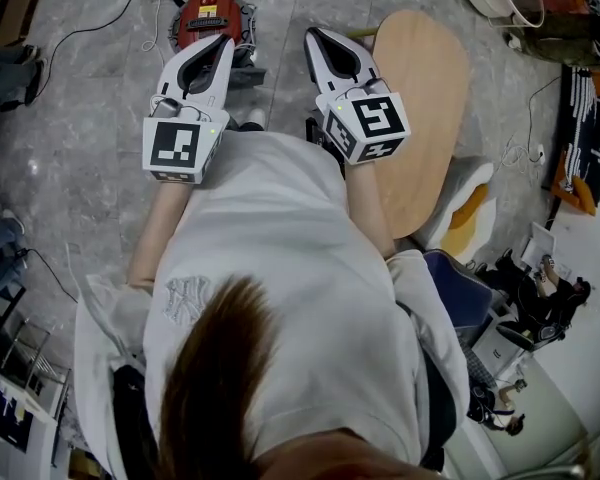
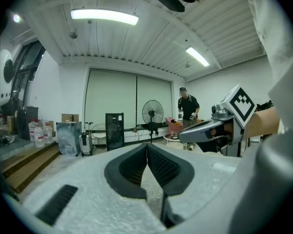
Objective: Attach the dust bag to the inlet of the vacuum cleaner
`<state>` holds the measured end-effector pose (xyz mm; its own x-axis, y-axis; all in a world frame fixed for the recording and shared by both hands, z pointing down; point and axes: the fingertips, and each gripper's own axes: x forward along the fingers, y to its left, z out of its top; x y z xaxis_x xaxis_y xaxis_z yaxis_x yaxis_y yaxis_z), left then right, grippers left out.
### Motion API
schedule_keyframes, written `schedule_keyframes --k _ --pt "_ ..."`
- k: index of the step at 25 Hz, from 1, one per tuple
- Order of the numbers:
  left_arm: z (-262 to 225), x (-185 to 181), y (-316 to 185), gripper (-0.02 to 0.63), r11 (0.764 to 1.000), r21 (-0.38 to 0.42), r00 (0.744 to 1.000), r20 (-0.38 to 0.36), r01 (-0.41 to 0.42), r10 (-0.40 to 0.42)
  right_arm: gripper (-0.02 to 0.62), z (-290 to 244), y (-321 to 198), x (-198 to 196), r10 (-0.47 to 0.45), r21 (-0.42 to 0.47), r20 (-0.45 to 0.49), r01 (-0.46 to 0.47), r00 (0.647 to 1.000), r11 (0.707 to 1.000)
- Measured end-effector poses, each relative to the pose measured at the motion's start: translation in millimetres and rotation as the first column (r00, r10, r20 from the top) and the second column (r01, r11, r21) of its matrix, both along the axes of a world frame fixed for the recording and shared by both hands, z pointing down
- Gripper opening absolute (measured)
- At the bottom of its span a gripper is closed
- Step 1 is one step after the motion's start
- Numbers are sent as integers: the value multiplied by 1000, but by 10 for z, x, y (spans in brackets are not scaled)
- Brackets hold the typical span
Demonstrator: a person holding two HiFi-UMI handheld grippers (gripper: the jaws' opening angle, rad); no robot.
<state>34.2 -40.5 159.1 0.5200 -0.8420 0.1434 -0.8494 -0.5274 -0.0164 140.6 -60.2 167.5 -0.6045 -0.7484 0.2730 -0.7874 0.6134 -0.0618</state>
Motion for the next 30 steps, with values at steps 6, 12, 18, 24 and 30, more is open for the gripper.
schedule_keyframes --k 6,12,18,24,30 --pt "0 40 -1 18 1000 -6 1000 9 -8 9 2 0 -6 53 10 -7 11 -10 1000 1000" --pt "107 50 21 18 1000 -2 1000 23 -21 21 2 95 34 31 3 -6 1 -3 1000 1000" --pt "105 88 30 18 999 -14 999 21 -29 30 2 97 67 29 5 -11 7 -5 1000 1000" --pt "128 69 17 18 999 -7 998 31 -46 47 2 116 53 21 15 -12 6 -15 1000 1000" --pt "151 3 1 18 999 -12 999 31 -43 43 2 122 37 -18 16 -11 2 -16 1000 1000"
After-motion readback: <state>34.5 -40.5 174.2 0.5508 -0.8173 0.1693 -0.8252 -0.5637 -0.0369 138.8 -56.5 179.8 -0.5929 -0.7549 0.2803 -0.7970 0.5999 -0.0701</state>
